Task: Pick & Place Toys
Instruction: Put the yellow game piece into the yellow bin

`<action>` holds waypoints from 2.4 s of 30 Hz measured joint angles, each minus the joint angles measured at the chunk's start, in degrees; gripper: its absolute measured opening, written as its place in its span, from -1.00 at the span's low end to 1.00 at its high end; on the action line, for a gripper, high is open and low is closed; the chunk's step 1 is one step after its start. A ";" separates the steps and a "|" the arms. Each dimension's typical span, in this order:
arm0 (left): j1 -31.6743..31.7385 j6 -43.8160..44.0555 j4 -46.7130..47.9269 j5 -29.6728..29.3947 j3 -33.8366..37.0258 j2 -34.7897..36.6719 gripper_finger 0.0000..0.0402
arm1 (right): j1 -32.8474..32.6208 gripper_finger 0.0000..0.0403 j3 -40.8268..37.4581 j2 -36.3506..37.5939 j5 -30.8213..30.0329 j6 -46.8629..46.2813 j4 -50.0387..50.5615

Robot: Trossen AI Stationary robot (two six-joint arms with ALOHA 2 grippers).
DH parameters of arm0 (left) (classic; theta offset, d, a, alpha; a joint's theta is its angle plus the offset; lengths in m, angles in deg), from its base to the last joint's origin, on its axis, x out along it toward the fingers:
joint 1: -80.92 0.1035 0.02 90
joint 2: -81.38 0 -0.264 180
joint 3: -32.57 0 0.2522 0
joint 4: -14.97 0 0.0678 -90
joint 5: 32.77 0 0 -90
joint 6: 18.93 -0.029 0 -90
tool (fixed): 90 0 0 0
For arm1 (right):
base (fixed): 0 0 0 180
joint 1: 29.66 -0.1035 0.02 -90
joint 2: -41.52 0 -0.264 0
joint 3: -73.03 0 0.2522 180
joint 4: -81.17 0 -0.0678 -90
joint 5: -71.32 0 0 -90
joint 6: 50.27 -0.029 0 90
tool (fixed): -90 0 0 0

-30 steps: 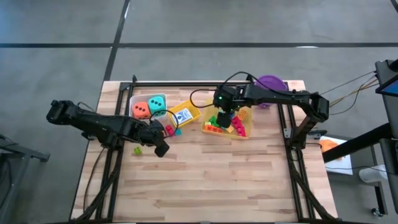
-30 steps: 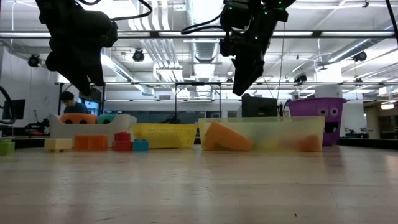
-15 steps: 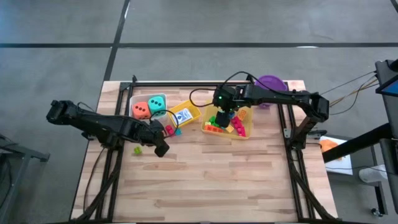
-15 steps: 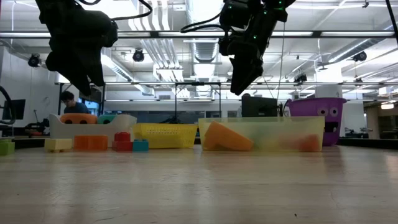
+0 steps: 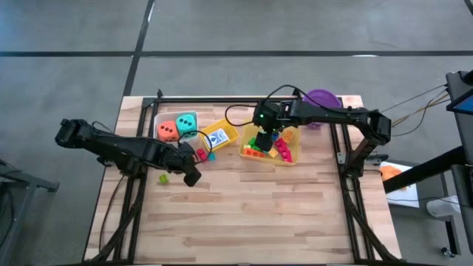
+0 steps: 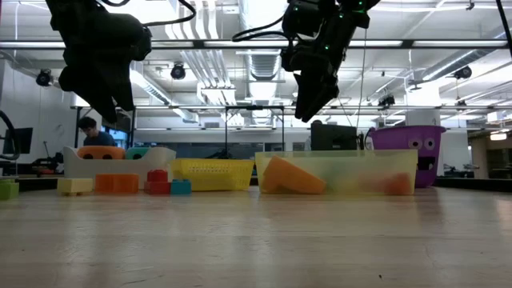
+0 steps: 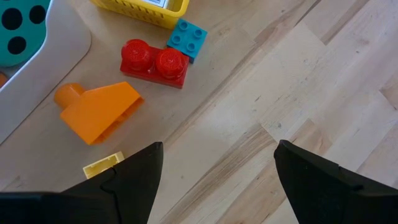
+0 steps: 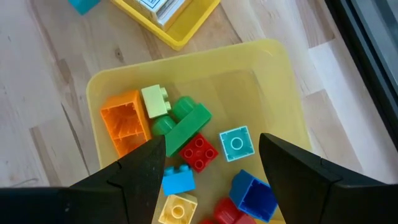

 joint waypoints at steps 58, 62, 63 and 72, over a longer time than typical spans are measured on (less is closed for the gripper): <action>0.02 0.00 -0.04 0.01 -0.02 0.00 0.53 | 0.00 0.27 0.01 -0.02 0.00 -2.54 -1.82; 0.00 0.00 -0.04 0.01 -0.02 0.00 0.53 | 0.00 0.27 0.01 -0.02 0.00 -2.54 -1.88; 0.01 0.00 -0.02 0.01 -0.02 0.00 0.53 | 0.00 0.27 0.01 -0.02 0.00 -2.54 -1.92; -0.01 0.00 -0.02 0.01 -0.02 0.00 0.53 | 0.00 0.27 0.01 -0.02 0.00 -2.51 -2.62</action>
